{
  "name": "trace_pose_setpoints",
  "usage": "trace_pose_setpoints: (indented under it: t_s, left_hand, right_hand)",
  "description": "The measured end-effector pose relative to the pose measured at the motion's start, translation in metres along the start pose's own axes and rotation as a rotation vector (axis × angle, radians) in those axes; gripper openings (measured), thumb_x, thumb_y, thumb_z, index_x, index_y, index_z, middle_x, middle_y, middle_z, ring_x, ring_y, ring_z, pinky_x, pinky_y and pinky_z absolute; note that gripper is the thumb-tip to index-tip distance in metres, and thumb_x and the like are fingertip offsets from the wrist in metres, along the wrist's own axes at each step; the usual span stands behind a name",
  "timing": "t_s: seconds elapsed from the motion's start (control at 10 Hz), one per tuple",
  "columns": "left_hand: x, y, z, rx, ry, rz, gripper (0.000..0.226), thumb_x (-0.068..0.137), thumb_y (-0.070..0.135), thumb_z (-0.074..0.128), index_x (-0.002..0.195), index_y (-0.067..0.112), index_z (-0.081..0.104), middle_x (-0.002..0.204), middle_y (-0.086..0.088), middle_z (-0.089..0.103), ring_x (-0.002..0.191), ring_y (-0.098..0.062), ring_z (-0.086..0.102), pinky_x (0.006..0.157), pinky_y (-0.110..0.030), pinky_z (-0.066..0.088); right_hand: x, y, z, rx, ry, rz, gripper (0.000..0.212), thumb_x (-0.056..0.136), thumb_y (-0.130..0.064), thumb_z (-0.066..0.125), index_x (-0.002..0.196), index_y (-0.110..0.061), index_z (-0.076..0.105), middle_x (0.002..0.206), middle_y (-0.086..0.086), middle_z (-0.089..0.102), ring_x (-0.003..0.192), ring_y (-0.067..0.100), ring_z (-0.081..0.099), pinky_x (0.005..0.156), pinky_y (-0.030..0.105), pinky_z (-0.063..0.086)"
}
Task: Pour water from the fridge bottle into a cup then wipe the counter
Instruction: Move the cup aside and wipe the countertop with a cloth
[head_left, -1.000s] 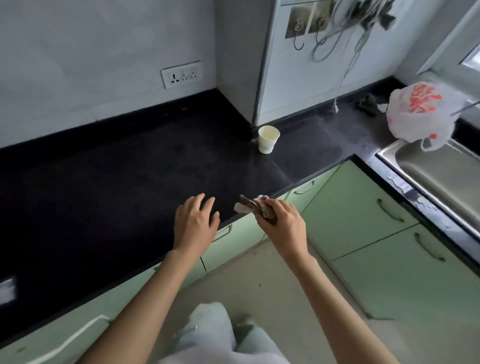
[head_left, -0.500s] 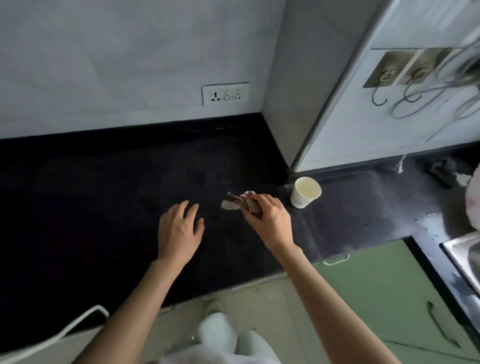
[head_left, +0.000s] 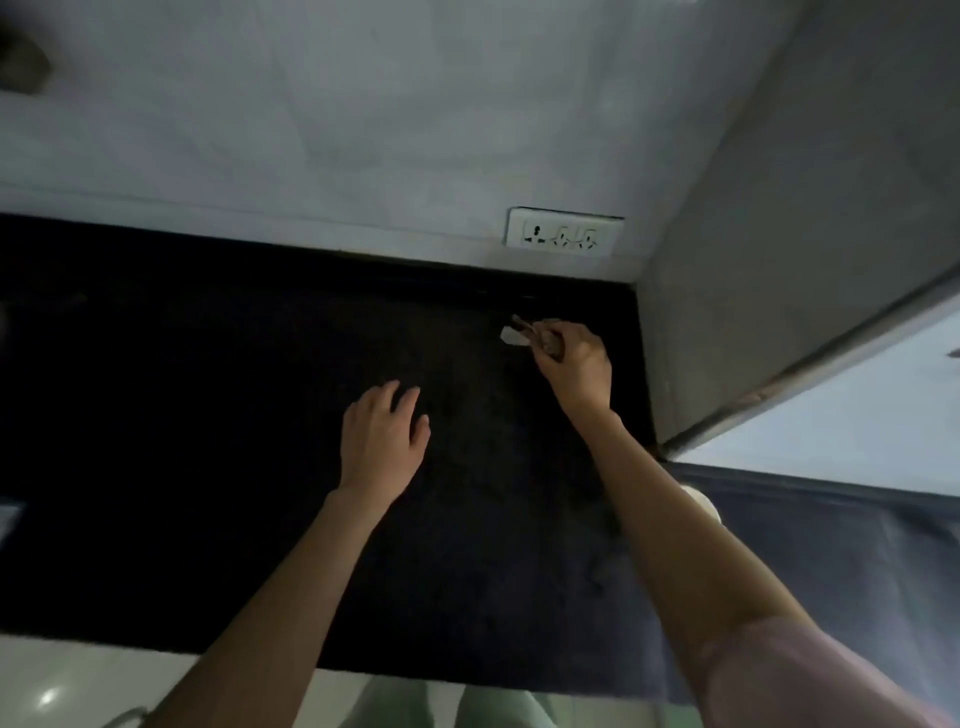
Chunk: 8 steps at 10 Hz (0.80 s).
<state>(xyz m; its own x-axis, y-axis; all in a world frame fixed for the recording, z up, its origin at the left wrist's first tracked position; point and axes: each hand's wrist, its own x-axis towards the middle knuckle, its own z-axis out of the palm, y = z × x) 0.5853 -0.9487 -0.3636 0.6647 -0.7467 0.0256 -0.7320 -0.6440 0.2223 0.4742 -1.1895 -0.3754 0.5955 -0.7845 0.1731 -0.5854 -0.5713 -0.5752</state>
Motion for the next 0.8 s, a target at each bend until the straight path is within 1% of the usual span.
trace_pose_setpoints:
  t_s: [0.1,0.2,0.3,0.4,0.5,0.6,0.7,0.8]
  left_hand:
    - [0.008,0.008,0.004,-0.003,-0.013,-0.073,0.043,0.094,0.034,0.054,0.131,0.013,0.056,0.134,-0.013,0.057,0.123,-0.029,0.054,0.099,-0.046,0.047]
    - [0.010,0.016,0.007,0.008,-0.031,-0.122,0.042,0.094,0.033,0.054,0.131,0.013,0.057,0.134,-0.012,0.057,0.124,-0.029,0.053,0.099,-0.046,0.047]
    - [0.006,0.017,0.004,0.023,-0.032,-0.155,0.042,0.094,0.033,0.054,0.131,0.013,0.057,0.134,-0.011,0.057,0.123,-0.029,0.054,0.099,-0.047,0.046]
    - [-0.002,0.015,-0.010,0.045,-0.014,-0.227,0.042,0.095,0.033,0.053,0.132,0.014,0.056,0.135,-0.011,0.056,0.125,-0.029,0.052,0.101,-0.047,0.044]
    - [-0.019,0.010,-0.027,0.076,0.020,-0.323,0.045,0.097,0.035,0.048,0.137,0.017,0.050,0.141,-0.009,0.051,0.131,-0.026,0.047,0.106,-0.044,0.040]
    - [-0.050,0.005,-0.037,0.086,0.044,-0.448,0.046,0.098,0.038,0.042,0.141,0.021,0.043,0.146,-0.005,0.045,0.136,-0.023,0.041,0.111,-0.043,0.036]
    - [-0.102,0.001,-0.034,0.065,0.076,-0.594,0.046,0.098,0.038,0.044,0.140,0.020,0.046,0.145,-0.007,0.047,0.135,-0.025,0.042,0.110,-0.044,0.036]
    - [-0.163,-0.003,-0.024,0.009,0.155,-0.752,0.043,0.095,0.032,0.053,0.134,0.013,0.055,0.138,-0.012,0.054,0.127,-0.033,0.050,0.104,-0.049,0.042]
  right_hand:
    - [0.018,0.012,0.018,0.009,-0.070,0.008,0.035,0.083,-0.029,0.070,0.117,-0.022,0.064,0.111,0.004,0.064,0.099,0.026,0.061,0.079,0.039,0.054]
    - [0.028,0.022,0.032,-0.102,-0.247,0.075,0.042,0.084,-0.039,0.066,0.122,-0.021,0.061,0.120,0.007,0.059,0.111,0.030,0.054,0.086,0.040,0.047]
    - [0.024,0.022,0.033,-0.168,-0.290,0.043,0.047,0.082,-0.042,0.066,0.123,-0.019,0.059,0.126,0.007,0.055,0.120,0.031,0.046,0.095,0.043,0.039]
    - [0.022,0.012,0.024,-0.168,-0.233,-0.094,0.047,0.081,-0.039,0.067,0.120,-0.014,0.060,0.129,0.011,0.053,0.132,0.034,0.037,0.108,0.051,0.031]
    - [0.019,-0.013,0.013,-0.194,-0.304,-0.239,0.051,0.089,-0.039,0.059,0.132,-0.013,0.052,0.143,0.013,0.043,0.141,0.033,0.026,0.116,0.048,0.019]
    - [-0.004,-0.047,0.009,-0.147,-0.305,-0.413,0.049,0.093,-0.036,0.057,0.133,-0.009,0.052,0.142,0.016,0.046,0.139,0.035,0.031,0.115,0.049,0.024]
    - [-0.047,-0.076,0.019,-0.095,-0.314,-0.589,0.047,0.093,-0.033,0.058,0.131,-0.006,0.054,0.137,0.018,0.052,0.134,0.037,0.039,0.112,0.050,0.032]
    - [-0.101,-0.094,0.026,-0.055,-0.455,-0.684,0.048,0.096,-0.035,0.052,0.137,-0.010,0.049,0.142,0.012,0.048,0.139,0.031,0.034,0.116,0.046,0.027]
